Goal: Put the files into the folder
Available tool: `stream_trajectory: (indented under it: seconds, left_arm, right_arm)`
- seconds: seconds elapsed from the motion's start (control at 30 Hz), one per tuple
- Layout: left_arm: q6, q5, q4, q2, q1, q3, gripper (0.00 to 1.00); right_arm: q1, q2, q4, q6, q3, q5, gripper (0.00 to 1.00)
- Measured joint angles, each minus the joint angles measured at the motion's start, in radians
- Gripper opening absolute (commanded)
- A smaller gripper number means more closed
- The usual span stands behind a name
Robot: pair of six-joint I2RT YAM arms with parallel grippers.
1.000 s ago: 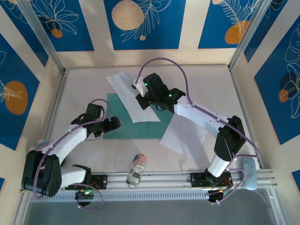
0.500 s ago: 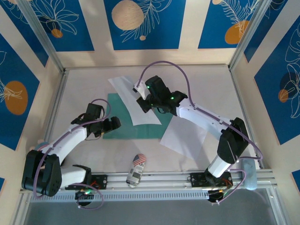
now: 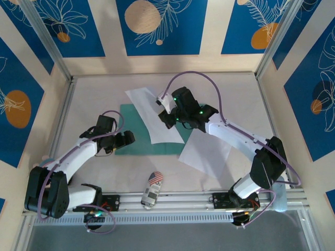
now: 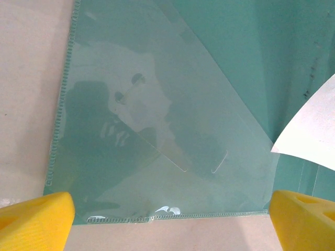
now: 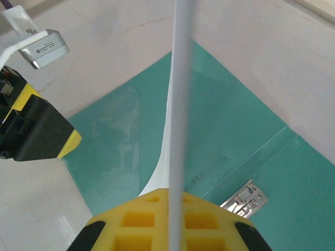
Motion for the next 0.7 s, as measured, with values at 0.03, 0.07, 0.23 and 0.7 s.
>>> stream_trajectory:
  seconds: [0.03, 0.07, 0.23, 0.7]
  left_arm:
    - [0.000, 0.000, 0.000, 0.000, 0.000, 0.000, 0.95]
    - [0.000, 0.000, 0.000, 0.000, 0.000, 0.000, 0.96]
    - [0.000, 0.000, 0.000, 0.000, 0.000, 0.000, 0.96]
    - [0.000, 0.000, 0.000, 0.000, 0.000, 0.000, 0.96]
  right_arm:
    - [-0.003, 0.000, 0.003, 0.003, -0.003, -0.003, 0.00]
    - [-0.008, -0.002, 0.007, 0.006, -0.009, -0.007, 0.00]
    - [-0.024, -0.010, 0.023, 0.026, -0.042, -0.038, 0.00]
    - [-0.087, -0.011, 0.119, 0.095, -0.114, -0.143, 0.00]
